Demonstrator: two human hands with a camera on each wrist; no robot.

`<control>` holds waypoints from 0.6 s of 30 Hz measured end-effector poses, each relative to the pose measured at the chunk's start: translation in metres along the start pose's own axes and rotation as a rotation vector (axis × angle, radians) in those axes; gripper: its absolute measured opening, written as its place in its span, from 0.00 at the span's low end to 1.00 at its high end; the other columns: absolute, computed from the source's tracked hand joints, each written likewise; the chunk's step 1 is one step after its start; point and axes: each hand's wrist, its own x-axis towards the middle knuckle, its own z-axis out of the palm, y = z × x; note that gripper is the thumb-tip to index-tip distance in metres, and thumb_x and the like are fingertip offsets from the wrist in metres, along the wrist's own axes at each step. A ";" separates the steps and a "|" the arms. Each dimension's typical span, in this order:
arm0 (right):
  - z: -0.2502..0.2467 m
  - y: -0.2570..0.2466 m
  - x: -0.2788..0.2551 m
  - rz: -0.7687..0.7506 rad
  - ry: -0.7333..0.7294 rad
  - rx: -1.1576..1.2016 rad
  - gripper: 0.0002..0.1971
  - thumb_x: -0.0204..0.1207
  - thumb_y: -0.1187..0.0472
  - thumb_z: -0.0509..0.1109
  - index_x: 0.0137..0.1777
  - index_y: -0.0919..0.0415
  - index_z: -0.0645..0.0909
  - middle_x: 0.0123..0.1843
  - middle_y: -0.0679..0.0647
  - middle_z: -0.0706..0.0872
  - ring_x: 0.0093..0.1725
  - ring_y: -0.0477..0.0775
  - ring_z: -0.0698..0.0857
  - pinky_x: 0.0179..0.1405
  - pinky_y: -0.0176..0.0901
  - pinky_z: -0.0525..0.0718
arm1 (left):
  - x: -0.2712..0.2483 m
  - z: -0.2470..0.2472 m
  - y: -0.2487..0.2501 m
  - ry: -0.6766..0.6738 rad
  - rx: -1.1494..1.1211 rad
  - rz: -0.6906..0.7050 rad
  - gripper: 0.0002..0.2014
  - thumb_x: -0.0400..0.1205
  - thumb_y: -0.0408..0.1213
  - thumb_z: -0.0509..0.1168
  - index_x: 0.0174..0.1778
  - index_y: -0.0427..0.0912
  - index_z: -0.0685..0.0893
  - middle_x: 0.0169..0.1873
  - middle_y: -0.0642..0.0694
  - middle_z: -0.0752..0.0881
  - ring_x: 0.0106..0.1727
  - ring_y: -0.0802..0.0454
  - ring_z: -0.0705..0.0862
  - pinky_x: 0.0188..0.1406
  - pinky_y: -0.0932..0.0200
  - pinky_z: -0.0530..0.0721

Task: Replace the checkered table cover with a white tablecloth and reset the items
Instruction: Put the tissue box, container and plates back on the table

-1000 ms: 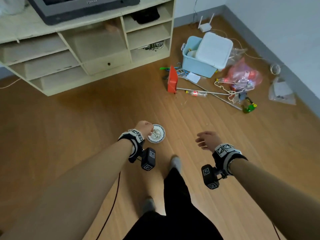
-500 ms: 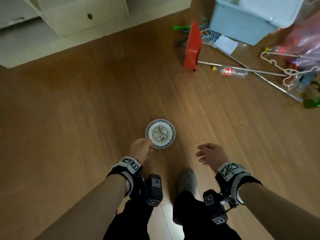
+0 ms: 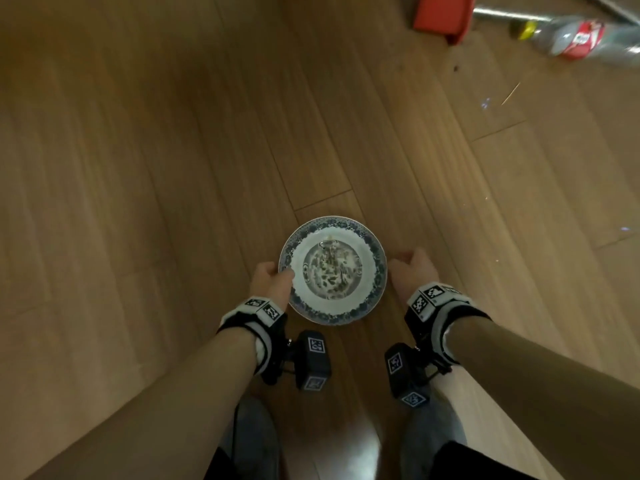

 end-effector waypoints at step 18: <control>-0.132 -0.040 -0.181 -0.073 0.057 0.261 0.02 0.79 0.59 0.74 0.48 0.55 0.84 0.40 0.50 0.89 0.39 0.48 0.87 0.35 0.40 0.82 | -0.202 -0.060 0.129 -0.164 0.166 0.216 0.12 0.80 0.26 0.64 0.57 0.41 0.84 0.39 0.54 0.85 0.37 0.60 0.83 0.28 0.66 0.78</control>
